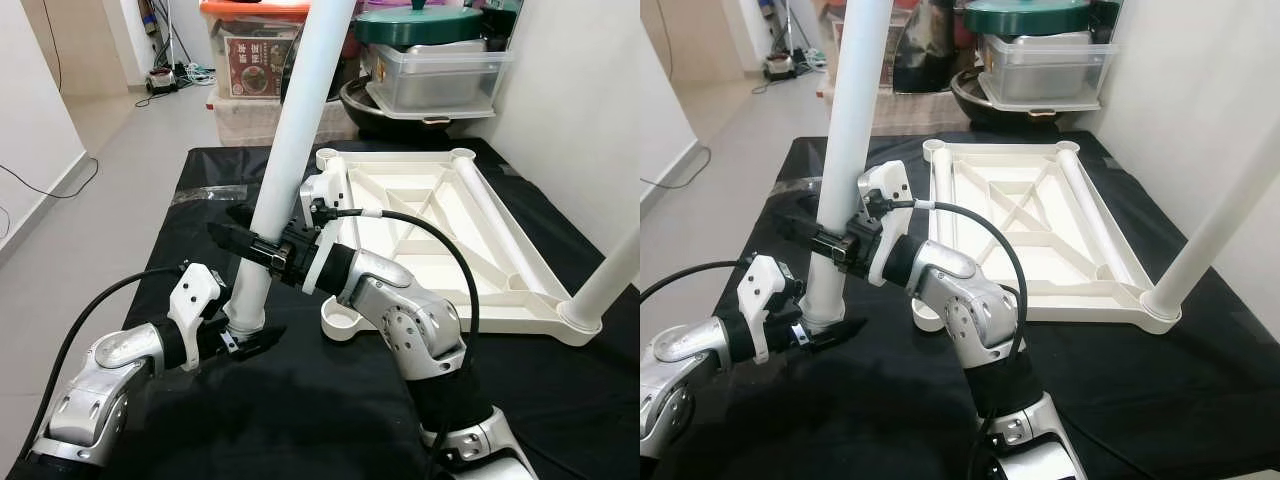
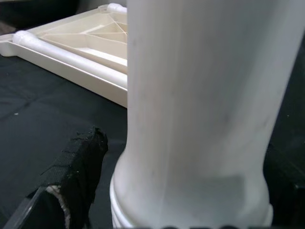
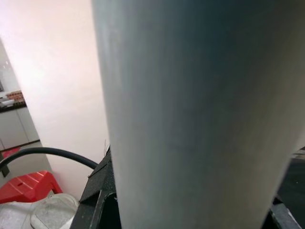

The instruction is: Building children table

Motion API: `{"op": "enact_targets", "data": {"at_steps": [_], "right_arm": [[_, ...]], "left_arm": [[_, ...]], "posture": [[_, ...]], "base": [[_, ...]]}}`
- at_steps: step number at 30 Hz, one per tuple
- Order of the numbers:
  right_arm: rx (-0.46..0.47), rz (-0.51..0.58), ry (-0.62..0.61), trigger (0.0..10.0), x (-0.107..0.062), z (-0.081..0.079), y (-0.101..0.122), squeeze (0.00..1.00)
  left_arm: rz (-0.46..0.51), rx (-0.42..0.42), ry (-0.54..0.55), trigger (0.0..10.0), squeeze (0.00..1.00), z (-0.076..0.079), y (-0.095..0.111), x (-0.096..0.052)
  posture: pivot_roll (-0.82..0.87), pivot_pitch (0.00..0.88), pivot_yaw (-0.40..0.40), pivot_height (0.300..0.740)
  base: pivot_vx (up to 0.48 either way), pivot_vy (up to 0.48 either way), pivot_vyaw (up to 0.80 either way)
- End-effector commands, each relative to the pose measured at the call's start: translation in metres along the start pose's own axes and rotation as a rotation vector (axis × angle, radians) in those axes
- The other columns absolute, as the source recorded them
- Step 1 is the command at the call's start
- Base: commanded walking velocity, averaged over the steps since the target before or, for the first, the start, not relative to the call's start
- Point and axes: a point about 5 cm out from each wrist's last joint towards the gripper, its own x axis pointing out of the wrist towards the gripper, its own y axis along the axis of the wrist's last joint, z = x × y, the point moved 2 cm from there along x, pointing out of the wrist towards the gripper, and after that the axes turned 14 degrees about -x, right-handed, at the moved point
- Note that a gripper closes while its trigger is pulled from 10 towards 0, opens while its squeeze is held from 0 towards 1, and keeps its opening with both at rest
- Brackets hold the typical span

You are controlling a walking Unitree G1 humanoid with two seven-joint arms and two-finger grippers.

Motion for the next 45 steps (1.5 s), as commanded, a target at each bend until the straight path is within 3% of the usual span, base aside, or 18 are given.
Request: {"op": "enact_targets", "data": {"at_steps": [1, 2, 13, 14, 17, 18, 19, 20, 21, 22, 24, 27, 29, 32, 34, 37, 45], "right_arm": [[0.002, 0.009, 0.024, 0.0, 0.004, -0.007, 0.003, 0.0], [0.002, 0.01, 0.019, 0.0, 0.004, -0.006, 0.004, 0.0], [0.003, 0.016, 0.003, 0.0, 0.002, 0.0, 0.009, 0.0], [0.006, 0.006, -0.008, 10.0, 0.003, 0.002, 0.009, 0.0], [0.02, 0.011, -0.017, 10.0, 0.003, 0.004, 0.009, 0.0], [0.028, 0.013, -0.024, 10.0, 0.003, 0.005, 0.009, 0.84], [0.028, 0.013, -0.024, 10.0, 0.003, 0.005, 0.009, 0.84], [0.031, 0.016, -0.037, 10.0, 0.002, 0.008, 0.009, 1.0], [0.026, 0.024, -0.037, 10.0, 0.0, 0.01, 0.01, 1.0], [0.024, 0.043, -0.015, 10.0, -0.002, 0.011, 0.012, 0.0], [0.046, 0.081, 0.044, 10.0, -0.008, 0.01, 0.017, 0.0], [0.064, 0.098, 0.073, 10.0, -0.01, 0.01, 0.02, 0.0], [0.076, 0.101, 0.248, 10.0, -0.021, -0.001, 0.02, 0.0], [0.078, 0.093, 0.347, 10.0, -0.027, -0.009, 0.019, 0.0], [0.067, 0.077, 0.53, 10.0, -0.038, -0.029, 0.014, 0.0], [0.048, 0.063, 0.638, 10.0, -0.044, -0.042, 0.011, 0.0], [0.087, 0.122, 0.705, 10.0, -0.045, -0.049, 0.022, 0.0]], "left_arm": [[-0.017, 0.001, -0.014, 6.2, 0.0, 0.002, -0.005, 0.004], [-0.021, -0.011, -0.011, 0.0, 0.0, 0.002, -0.007, 0.003], [-0.031, -0.031, 0.002, 0.0, 0.0, 0.003, -0.017, 0.001], [-0.032, -0.028, 0.005, 0.0, 0.0, 0.003, -0.017, 0.001], [-0.034, -0.023, 0.008, 0.0, 0.0, 0.002, -0.016, 0.001], [-0.036, -0.019, 0.012, 0.0, 0.0, 0.002, -0.016, 0.002], [-0.036, -0.019, 0.012, 0.0, 0.0, 0.002, -0.016, 0.002], [-0.039, -0.015, -0.002, 10.0, 0.0, 0.004, -0.014, 0.001], [-0.041, -0.011, -0.022, 10.0, 0.0, 0.008, -0.011, 0.0], [-0.052, -0.007, -0.074, 10.0, 0.0, 0.017, -0.008, -0.002], [-0.07, 0.005, -0.149, 10.0, 0.0, 0.03, -0.005, -0.005], [-0.076, 0.011, -0.17, 10.0, 0.0, 0.034, -0.005, -0.007], [-0.08, 0.018, -0.235, 10.0, 0.0, 0.047, -0.002, -0.01], [-0.079, 0.013, -0.278, 10.0, 0.0, 0.055, 0.002, -0.011], [-0.076, -0.009, -0.374, 10.0, 0.0, 0.07, 0.008, -0.014], [-0.104, -0.025, -0.436, 10.0, 0.0, 0.076, 0.007, -0.018], [-0.155, -0.098, -0.51, 10.0, 0.0, 0.082, 0.001, -0.026]], "posture": [[-0.01, 0.0, -0.005, 0.74], [-0.02, 0.0, -0.005, 0.74], [-0.02, 0.0, -0.015, 0.74], [-0.01, 0.0, -0.017, 0.74], [-0.01, 0.0, -0.017, 0.74], [-0.01, 0.0, -0.017, 0.74], [-0.01, 0.0, -0.017, 0.74], [-0.01, 0.0, -0.023, 0.74], [0.0, 0.0, -0.023, 0.74], [0.0, 0.0, -0.024, 0.74], [0.0, 0.0, -0.024, 0.74], [0.0, 0.0, -0.024, 0.74], [0.01, 0.0, -0.025, 0.74], [0.02, 0.0, -0.03, 0.74], [0.02, 0.0, -0.031, 0.74], [0.02, 0.0, -0.033, 0.74], [0.02, 0.0, -0.03, 0.74]], "base": [[0.0, 0.0, 0.0], [0.0, 0.0, 0.0], [0.0, 0.0, 0.0], [0.0, 0.0, 0.0], [0.0, 0.0, 0.0], [0.0, 0.0, 0.0], [0.0, 0.0, 0.0], [0.0, 0.0, 0.0], [0.0, 0.0, 0.0], [0.0, 0.0, 0.0], [0.0, 0.0, 0.0], [0.0, 0.0, 0.0], [0.0, 0.0, 0.0], [0.0, 0.0, 0.0], [0.0, 0.0, 0.0], [0.0, 0.0, 0.0], [0.0, 0.0, 0.0]]}}
